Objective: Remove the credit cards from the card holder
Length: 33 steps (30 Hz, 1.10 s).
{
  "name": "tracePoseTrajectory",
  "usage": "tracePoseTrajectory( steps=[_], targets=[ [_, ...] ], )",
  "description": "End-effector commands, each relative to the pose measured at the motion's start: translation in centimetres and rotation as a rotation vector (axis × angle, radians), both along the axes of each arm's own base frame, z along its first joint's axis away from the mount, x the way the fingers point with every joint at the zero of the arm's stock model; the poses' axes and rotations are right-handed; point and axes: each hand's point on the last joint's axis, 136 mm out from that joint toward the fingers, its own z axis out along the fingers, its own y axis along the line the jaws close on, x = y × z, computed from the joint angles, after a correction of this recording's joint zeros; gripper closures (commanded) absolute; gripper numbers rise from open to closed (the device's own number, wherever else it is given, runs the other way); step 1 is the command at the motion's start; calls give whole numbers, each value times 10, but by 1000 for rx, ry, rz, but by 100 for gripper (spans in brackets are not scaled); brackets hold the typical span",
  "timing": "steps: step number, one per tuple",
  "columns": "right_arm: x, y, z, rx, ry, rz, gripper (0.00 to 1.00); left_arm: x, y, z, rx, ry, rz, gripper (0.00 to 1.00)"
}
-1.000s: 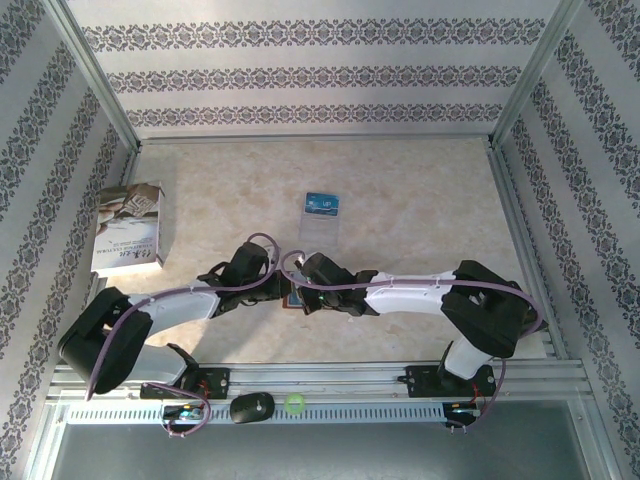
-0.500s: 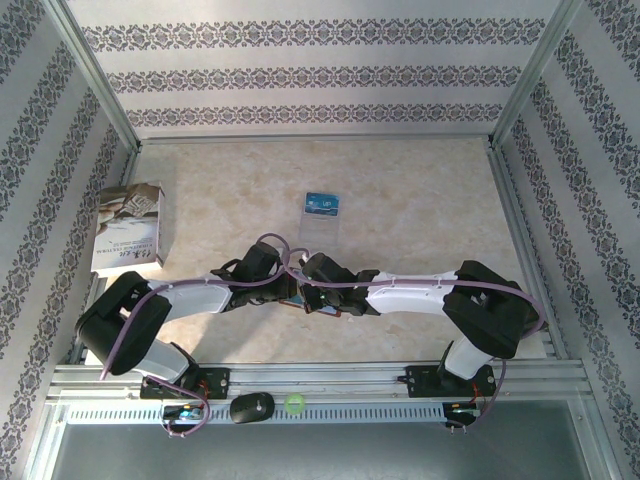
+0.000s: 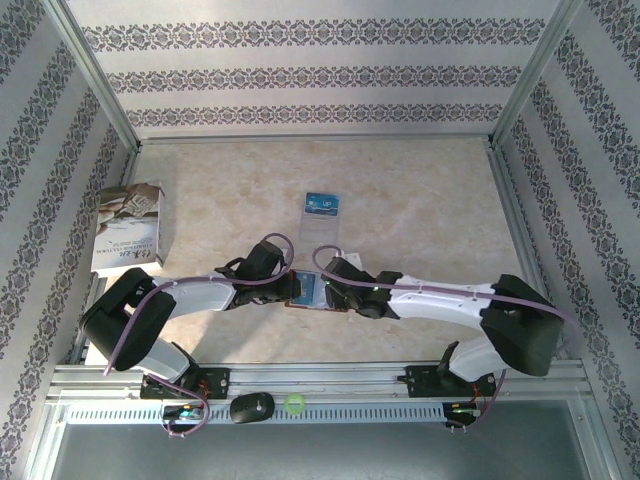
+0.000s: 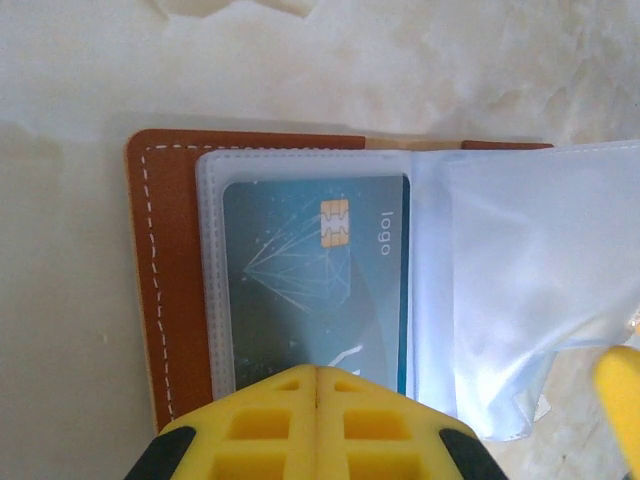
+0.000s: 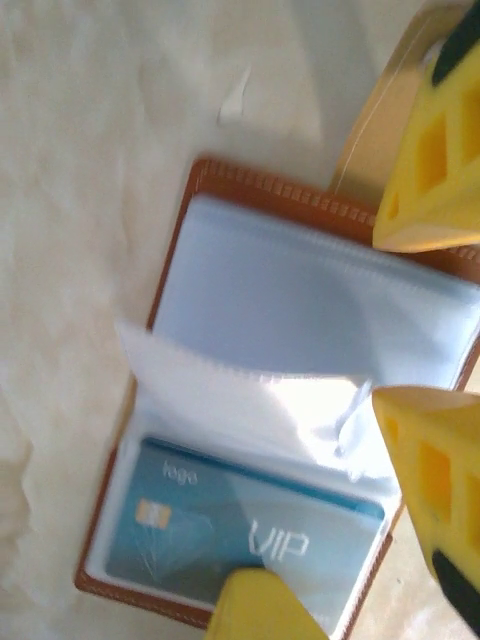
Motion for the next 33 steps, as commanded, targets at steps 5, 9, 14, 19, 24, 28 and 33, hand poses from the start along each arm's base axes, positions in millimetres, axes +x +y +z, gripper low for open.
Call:
tracePoseTrajectory(
  steps=[5, 9, 14, 19, 24, 28, 33],
  targets=[
    [12, -25, 29, 20, -78, -77, 54, -3, -18, 24, -10, -30, -72, 87],
    [15, -33, 33, 48, -93, -97, 56, -3, -42, 31, -4, -43, -146, 85],
    [14, -40, 38, 70, -108, -109, 58, -1, -64, 17, 26, 2, -213, 85],
    [12, -47, 37, 81, -109, -118, 58, -13, -88, 13, 1, 48, -311, 84],
    [16, -45, 37, 103, -100, -114, 58, -29, -101, 13, -75, 115, -376, 79],
    [19, -34, 35, 144, -76, -94, 57, -25, -98, 29, -103, 49, -352, 72],
    [18, -9, 35, 237, -28, -13, 60, -19, -94, 63, -215, -28, -302, 63]
  ],
)
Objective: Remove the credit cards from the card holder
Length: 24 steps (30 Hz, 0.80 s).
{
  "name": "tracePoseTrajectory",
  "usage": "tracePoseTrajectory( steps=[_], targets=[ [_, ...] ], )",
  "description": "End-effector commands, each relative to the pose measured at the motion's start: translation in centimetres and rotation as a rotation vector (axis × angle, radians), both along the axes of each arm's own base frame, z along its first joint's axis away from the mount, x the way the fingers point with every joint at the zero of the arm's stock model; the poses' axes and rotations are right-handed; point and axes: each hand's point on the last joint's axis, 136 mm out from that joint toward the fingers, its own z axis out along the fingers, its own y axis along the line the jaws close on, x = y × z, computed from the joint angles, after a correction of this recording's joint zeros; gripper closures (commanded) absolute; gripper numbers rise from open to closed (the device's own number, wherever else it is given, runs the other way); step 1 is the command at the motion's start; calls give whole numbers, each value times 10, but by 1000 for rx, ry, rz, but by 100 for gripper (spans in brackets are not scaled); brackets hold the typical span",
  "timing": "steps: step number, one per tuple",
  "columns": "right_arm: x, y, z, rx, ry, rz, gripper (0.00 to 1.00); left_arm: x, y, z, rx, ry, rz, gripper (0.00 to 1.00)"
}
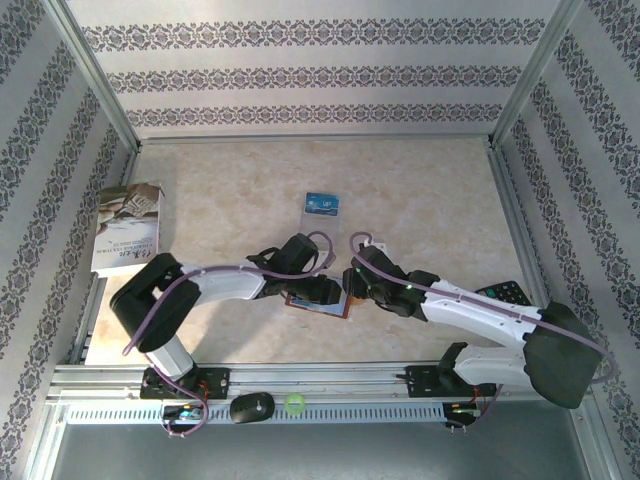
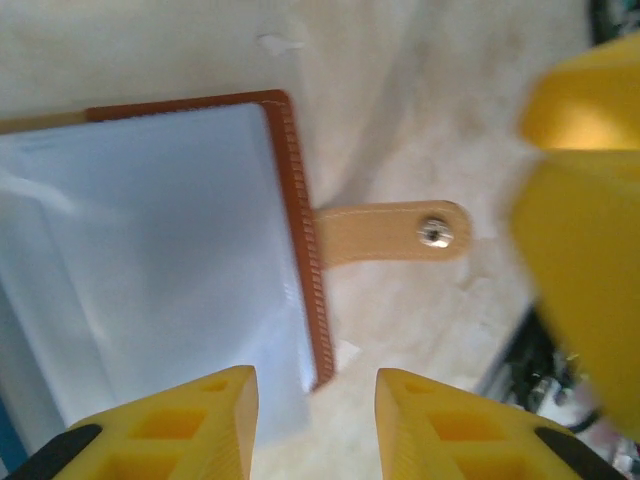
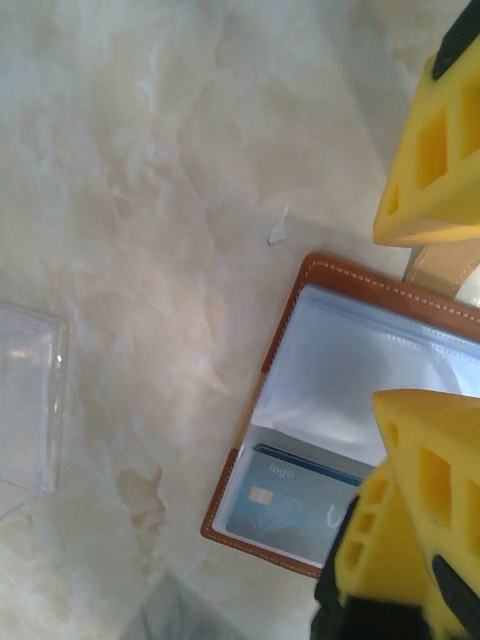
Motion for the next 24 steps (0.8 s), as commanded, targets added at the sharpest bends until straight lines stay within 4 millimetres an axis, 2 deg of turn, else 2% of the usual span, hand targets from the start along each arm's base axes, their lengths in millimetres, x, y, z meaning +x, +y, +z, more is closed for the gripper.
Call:
tracePoseTrajectory(
  steps=[1, 4, 7, 10, 12, 19, 21, 24],
  targets=[
    [-1, 29, 5, 103, 20, 113, 62, 14, 6, 27, -63, -73, 66, 64],
    [-8, 55, 2, 141, 80, 221, 78, 37, 54, 18, 19, -113, 238, 70],
    [-13, 71, -9, 124, 126, 275, 87, 48, 86, 11, 107, -159, 311, 70],
    [-21, 77, -28, 98, 191, 289, 92, 51, 95, 4, 151, -169, 320, 70],
    [-28, 75, -41, 71, 233, 284, 93, 54, 99, -2, 181, -174, 323, 70],
    [-59, 44, -74, -30, 327, 237, 98, 53, 98, -19, 202, -154, 299, 71],
    [-58, 34, -79, -70, 326, 209, 98, 51, 97, -24, 207, -144, 287, 70],
    [-53, 29, -83, -105, 308, 200, 98, 47, 96, -27, 208, -123, 273, 71]
  ],
)
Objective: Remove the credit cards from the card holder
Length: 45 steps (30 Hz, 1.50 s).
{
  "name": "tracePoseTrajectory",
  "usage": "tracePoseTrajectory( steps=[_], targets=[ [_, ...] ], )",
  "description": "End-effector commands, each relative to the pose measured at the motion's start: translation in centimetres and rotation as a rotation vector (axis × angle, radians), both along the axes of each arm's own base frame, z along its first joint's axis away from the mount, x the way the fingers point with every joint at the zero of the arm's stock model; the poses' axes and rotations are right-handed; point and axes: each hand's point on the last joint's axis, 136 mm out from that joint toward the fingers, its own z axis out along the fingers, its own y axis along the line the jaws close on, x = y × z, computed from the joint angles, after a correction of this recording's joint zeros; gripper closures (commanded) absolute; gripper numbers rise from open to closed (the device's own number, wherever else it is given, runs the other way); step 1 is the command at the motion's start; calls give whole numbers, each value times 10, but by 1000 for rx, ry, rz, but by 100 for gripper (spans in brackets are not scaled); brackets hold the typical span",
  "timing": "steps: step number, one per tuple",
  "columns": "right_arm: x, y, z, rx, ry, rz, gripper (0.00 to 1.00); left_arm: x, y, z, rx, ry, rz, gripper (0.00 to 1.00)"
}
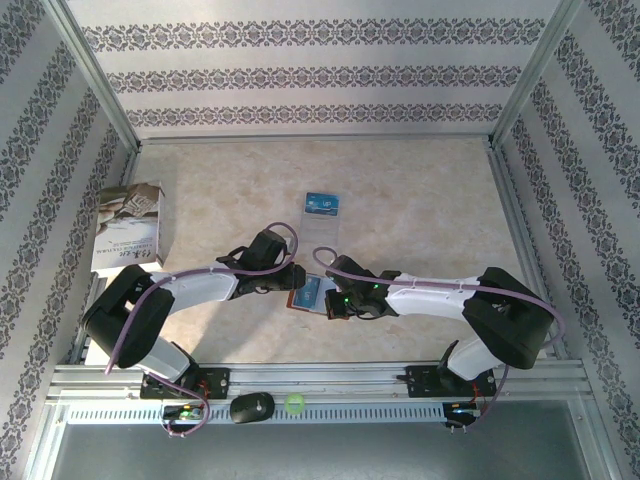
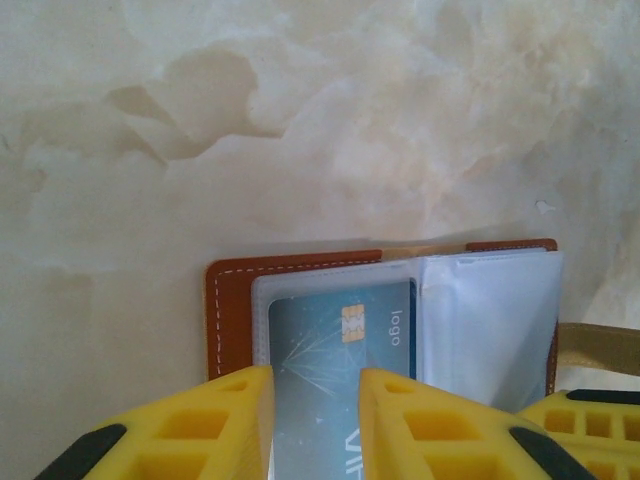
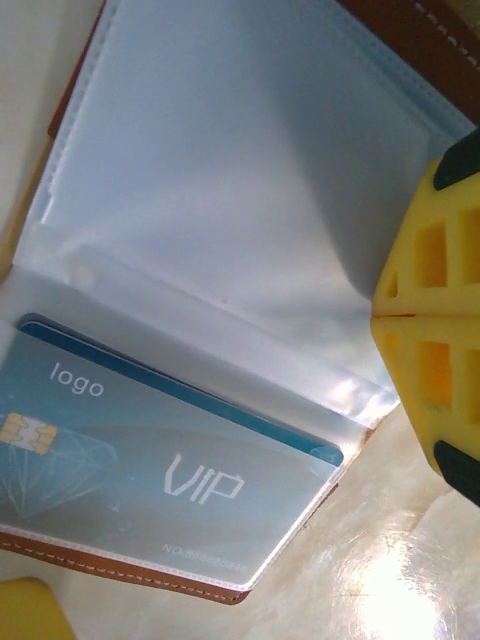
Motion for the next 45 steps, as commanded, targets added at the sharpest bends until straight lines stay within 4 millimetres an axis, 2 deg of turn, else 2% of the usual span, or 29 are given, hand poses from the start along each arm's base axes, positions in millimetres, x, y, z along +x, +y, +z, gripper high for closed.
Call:
tracePoseTrajectory(
  steps=[1, 6, 9, 11, 15, 18, 22, 26, 38, 45],
  targets=[
    [-4, -27, -19, -126, 14, -29, 99, -7, 5, -8, 23, 23, -23, 71],
    [15, -30, -17, -142, -20, 0, 98, -14, 12, 9, 18, -20, -12, 65],
    [22, -27, -2, -135, -48, 25, 96, -18, 13, 18, 18, -59, -26, 62],
    [25, -18, 17, -86, -86, 53, 91, -19, 12, 23, 4, -81, -33, 61],
    [32, 2, 55, 52, -135, 41, 73, -14, 11, 25, -2, -114, -26, 60],
    [37, 21, 65, 149, -102, 14, 66, -11, 11, 25, 4, -122, -18, 57],
    [39, 48, 53, 282, 15, -13, 64, -11, 17, 24, 18, -130, 1, 54],
    [35, 62, 39, 336, 89, -11, 65, -14, 22, 23, 30, -125, 8, 53],
    [26, 38, 4, 216, 129, -83, 68, -16, 26, 23, 20, -120, 21, 53],
    [28, 25, 0, 163, 107, -117, 69, -17, 26, 24, 18, -119, 15, 53]
  ],
)
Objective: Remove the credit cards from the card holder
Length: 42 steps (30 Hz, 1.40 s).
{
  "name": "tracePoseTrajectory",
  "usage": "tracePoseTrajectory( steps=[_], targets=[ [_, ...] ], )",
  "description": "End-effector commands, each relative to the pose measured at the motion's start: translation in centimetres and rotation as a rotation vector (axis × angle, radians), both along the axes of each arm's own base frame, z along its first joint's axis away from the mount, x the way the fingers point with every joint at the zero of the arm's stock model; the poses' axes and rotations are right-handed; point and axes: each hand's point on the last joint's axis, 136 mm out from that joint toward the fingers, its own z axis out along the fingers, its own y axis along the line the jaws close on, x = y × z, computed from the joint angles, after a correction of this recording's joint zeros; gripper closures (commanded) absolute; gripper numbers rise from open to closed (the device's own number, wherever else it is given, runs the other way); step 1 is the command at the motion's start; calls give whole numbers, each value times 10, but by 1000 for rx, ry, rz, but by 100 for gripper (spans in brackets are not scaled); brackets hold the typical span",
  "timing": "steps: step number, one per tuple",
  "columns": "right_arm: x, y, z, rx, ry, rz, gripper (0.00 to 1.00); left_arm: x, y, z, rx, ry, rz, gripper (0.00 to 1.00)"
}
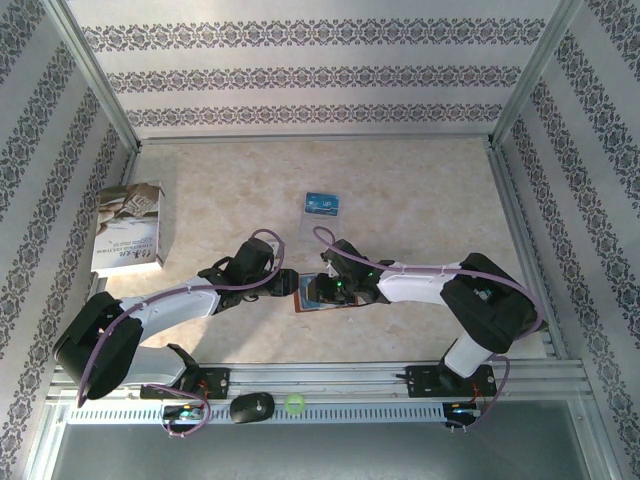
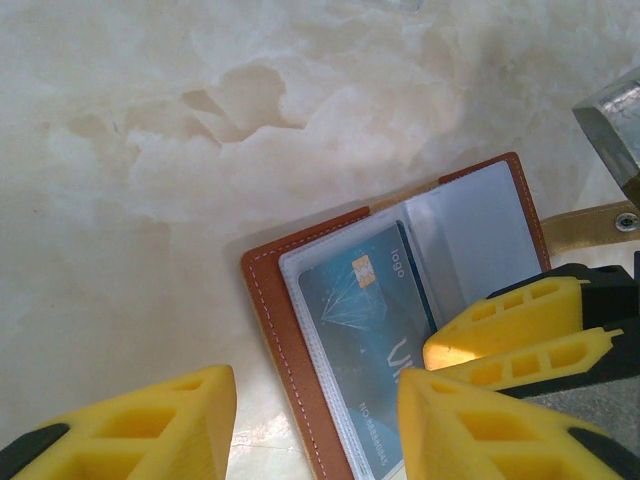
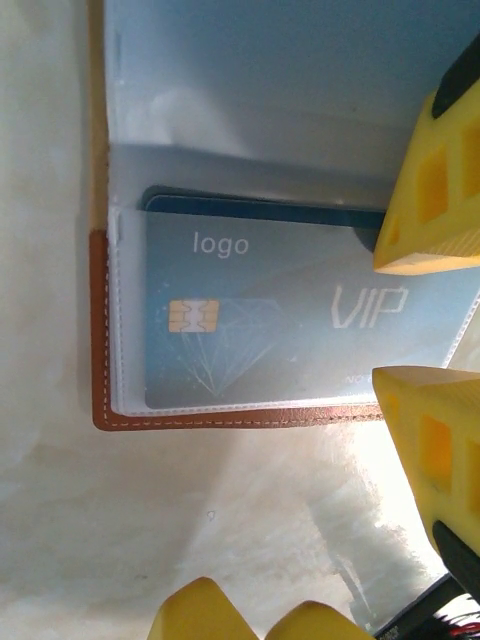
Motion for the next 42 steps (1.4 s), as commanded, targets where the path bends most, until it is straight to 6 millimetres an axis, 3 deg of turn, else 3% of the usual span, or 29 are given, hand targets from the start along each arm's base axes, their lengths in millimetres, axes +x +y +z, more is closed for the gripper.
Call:
tracePoseTrajectory(
  steps=[1, 20, 29, 38, 42],
  targets=[
    [0, -16, -10, -71, 0, -44, 68, -1, 4, 2, 7, -8, -4, 53],
    [2, -28, 3, -71, -65, -84, 67, -1, -6, 2, -11, 4, -46, 54],
    [3, -30, -2, -80, -59, -82, 68, -1, -22, -16, 37, 39, -89, 60],
    [3, -61, -17, -256, -82, -118, 70, -2, -16, -27, 72, 66, -73, 63],
    [5, -69, -7, -328, -163, -118, 70, -2, -13, -26, 76, 62, -65, 64]
  ],
)
